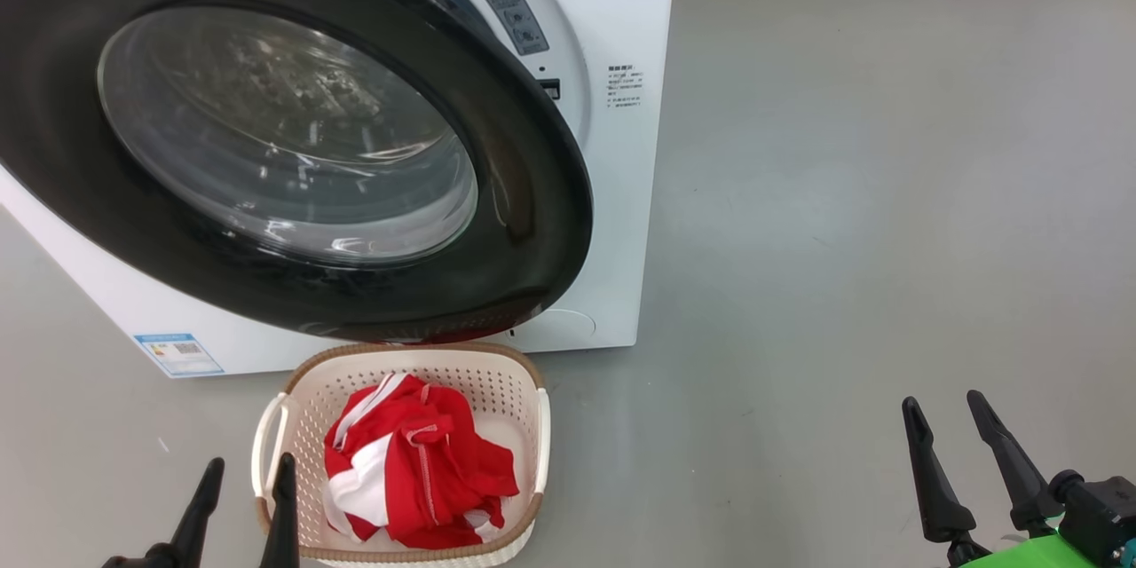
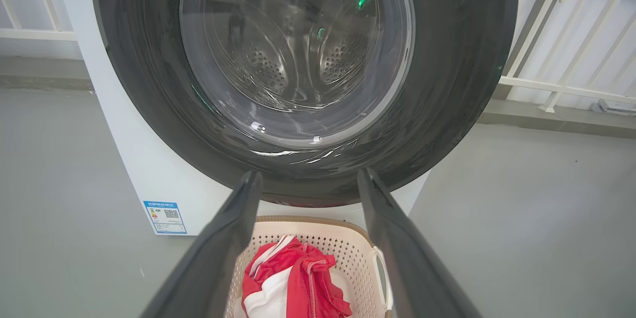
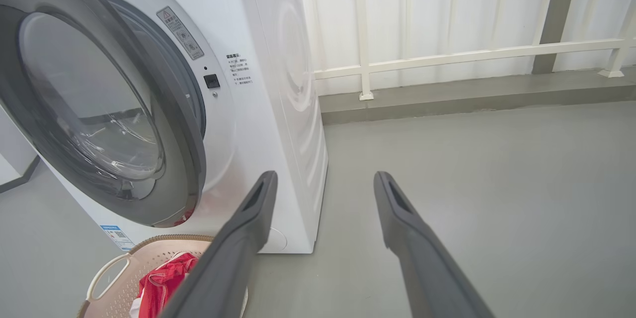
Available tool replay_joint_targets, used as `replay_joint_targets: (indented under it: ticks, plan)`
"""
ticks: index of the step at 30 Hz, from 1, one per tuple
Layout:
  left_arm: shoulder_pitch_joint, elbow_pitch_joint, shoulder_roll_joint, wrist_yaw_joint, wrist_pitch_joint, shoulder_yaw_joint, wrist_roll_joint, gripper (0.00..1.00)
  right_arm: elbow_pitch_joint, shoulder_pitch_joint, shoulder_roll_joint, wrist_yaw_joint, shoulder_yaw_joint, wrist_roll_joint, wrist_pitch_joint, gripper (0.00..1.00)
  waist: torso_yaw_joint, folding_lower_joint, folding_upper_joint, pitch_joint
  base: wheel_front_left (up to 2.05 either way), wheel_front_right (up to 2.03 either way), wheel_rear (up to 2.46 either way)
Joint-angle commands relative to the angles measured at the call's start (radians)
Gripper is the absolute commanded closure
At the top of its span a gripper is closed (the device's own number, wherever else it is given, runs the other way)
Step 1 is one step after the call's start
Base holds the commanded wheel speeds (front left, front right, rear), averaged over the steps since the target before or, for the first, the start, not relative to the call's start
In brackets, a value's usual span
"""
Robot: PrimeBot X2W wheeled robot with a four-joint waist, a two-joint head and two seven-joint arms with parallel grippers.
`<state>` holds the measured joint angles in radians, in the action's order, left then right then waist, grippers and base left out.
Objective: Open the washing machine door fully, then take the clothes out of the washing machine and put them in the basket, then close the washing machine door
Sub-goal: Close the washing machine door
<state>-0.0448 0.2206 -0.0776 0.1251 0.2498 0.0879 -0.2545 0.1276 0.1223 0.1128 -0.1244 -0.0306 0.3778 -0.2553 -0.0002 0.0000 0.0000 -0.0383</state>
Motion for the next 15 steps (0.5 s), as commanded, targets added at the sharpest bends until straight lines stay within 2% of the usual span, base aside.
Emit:
replay_joint_targets:
  ticks: [1, 7, 9, 10, 11, 15]
  plan:
    - [0.011, -0.032, -0.009, 0.006, 0.012, 0.027, 0.014, 0.00, -0.025, -0.019, 0.015, -0.006, 0.014, -0.003, -0.006, 0.00, 0.002, 0.0000, 0.0000, -0.001, 0.00, 0.00, 0.00]
    - [0.013, -0.036, -0.008, 0.006, 0.012, 0.017, 0.017, 0.00, -0.028, -0.035, 0.021, -0.006, 0.035, -0.001, -0.006, 0.00, 0.007, 0.0000, 0.0000, 0.000, 0.00, 0.00, 0.00]
    - [0.013, -0.037, -0.006, 0.006, 0.012, 0.011, 0.018, 0.00, -0.028, -0.048, 0.027, -0.006, 0.050, 0.003, -0.006, 0.54, 0.012, 0.0000, 0.0000, 0.002, 0.00, 0.00, 0.00]
    - [0.014, -0.038, -0.006, 0.006, 0.012, 0.008, 0.018, 0.00, -0.027, -0.055, 0.031, -0.006, 0.058, 0.004, -0.006, 0.74, 0.016, 0.0000, 0.0000, 0.003, 0.00, 0.00, 0.00]
    - [0.015, -0.039, -0.003, 0.006, 0.012, 0.001, 0.017, 0.00, -0.027, -0.072, 0.035, -0.006, 0.071, 0.009, -0.006, 1.00, 0.026, 0.0000, 0.0000, 0.005, 0.00, 0.00, 0.00]
    - [0.015, -0.044, 0.003, 0.006, 0.012, -0.008, 0.015, 0.00, -0.026, -0.113, 0.036, -0.006, 0.103, 0.020, -0.006, 1.00, 0.054, 0.0000, 0.0000, 0.004, 0.00, 0.00, 0.00]
